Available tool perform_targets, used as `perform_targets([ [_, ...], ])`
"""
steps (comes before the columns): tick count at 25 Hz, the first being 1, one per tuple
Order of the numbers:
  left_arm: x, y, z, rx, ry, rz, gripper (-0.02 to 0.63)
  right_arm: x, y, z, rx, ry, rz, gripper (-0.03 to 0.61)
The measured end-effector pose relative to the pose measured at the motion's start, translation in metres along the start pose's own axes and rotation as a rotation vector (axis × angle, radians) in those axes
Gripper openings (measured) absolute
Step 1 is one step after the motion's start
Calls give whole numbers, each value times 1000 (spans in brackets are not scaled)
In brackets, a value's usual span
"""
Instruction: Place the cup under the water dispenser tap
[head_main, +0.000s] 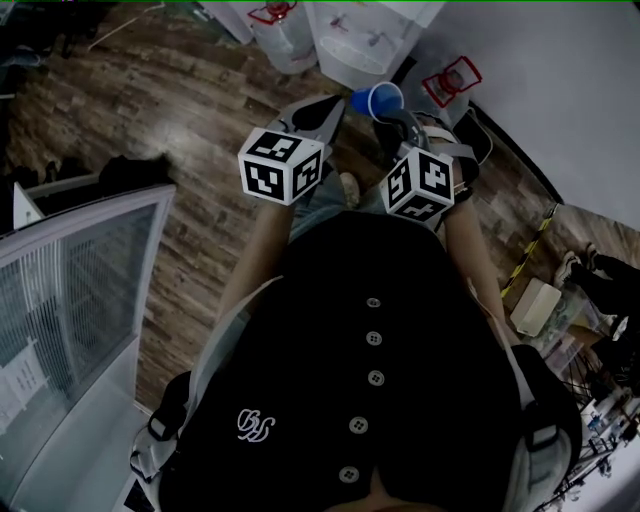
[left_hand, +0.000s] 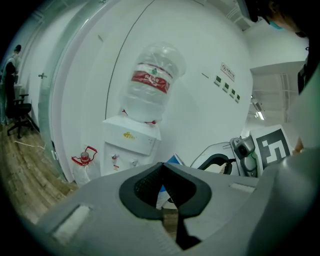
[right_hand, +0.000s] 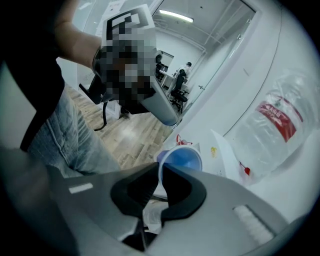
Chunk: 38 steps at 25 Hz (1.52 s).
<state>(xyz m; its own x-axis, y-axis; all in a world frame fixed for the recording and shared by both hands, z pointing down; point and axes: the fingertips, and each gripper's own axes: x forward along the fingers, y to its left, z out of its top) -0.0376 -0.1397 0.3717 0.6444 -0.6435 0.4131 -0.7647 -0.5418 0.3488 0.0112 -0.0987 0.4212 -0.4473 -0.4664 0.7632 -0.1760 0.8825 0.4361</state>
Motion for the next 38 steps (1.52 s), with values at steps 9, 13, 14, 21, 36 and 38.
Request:
perform_targets([
  [9,7,27,4,6,29,18,2,12,1,-7,56,21,6,26],
  [13,17,36,2,18,73,-13,2,18,-1,-13,100,48,6,26],
  [14,20,39,4,25,82,-23,2,19,-4,-12,107,53,2,26],
  [21,38,59,9,52,149,-97,2,35,-24,-6,158,101,-19,26],
  [36,66,105,-13,25,255,-217,2,97,-40,3,180,197,-42,25],
  [38,72,108,-19,20,274,-230,2,103,-41,1,192,209,-49,26],
])
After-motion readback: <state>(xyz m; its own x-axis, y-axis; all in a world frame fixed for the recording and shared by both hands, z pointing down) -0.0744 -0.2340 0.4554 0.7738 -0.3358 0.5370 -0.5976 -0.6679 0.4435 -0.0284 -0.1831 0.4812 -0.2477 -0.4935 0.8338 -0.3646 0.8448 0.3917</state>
